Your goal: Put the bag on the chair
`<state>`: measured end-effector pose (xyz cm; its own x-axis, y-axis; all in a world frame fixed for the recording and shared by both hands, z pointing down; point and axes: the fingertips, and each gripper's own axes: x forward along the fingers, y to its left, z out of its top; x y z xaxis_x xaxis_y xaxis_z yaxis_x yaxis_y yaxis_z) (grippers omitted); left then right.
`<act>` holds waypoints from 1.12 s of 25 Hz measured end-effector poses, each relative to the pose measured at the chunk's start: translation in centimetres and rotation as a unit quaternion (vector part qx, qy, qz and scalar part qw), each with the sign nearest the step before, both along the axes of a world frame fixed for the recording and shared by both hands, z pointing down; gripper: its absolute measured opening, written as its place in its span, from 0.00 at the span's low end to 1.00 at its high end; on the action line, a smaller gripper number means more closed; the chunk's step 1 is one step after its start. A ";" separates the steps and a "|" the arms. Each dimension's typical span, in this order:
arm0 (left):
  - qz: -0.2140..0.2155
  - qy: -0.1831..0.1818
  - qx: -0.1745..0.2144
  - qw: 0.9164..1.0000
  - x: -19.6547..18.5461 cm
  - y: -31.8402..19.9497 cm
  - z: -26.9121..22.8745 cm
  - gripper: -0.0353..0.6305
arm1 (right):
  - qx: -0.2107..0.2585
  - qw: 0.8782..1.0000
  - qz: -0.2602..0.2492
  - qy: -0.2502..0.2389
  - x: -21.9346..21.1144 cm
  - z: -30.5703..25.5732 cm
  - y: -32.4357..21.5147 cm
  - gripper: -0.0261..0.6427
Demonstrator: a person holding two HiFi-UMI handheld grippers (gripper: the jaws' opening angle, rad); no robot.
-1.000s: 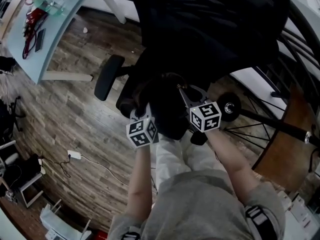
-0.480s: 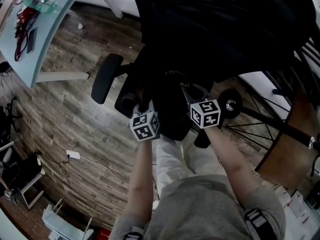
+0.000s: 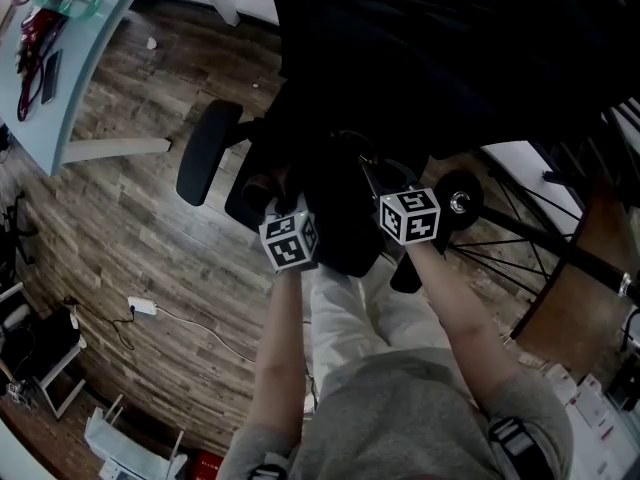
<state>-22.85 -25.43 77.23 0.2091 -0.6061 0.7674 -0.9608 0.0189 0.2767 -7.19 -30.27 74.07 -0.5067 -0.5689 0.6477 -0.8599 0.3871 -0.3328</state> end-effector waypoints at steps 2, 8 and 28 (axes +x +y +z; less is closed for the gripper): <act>0.000 0.000 -0.001 1.000 0.1 0.1 0.0 0.08 | -0.002 1.000 0.002 0.005 0.0 0.1 -0.1 0.16; -0.003 0.002 -0.003 1.000 0.2 0.3 -0.4 0.08 | -0.001 1.000 0.003 0.022 0.4 -0.1 -0.1 0.19; -0.043 0.030 0.028 0.998 0.5 1.4 -4.8 0.41 | 0.024 0.999 -0.004 0.024 1.7 -4.8 0.4 0.40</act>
<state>-22.35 -24.06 72.45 0.1986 -0.6650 0.7200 -0.9383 0.0833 0.3357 -5.46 -29.83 69.31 -0.4808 -0.5958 0.6433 -0.8710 0.4091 -0.2721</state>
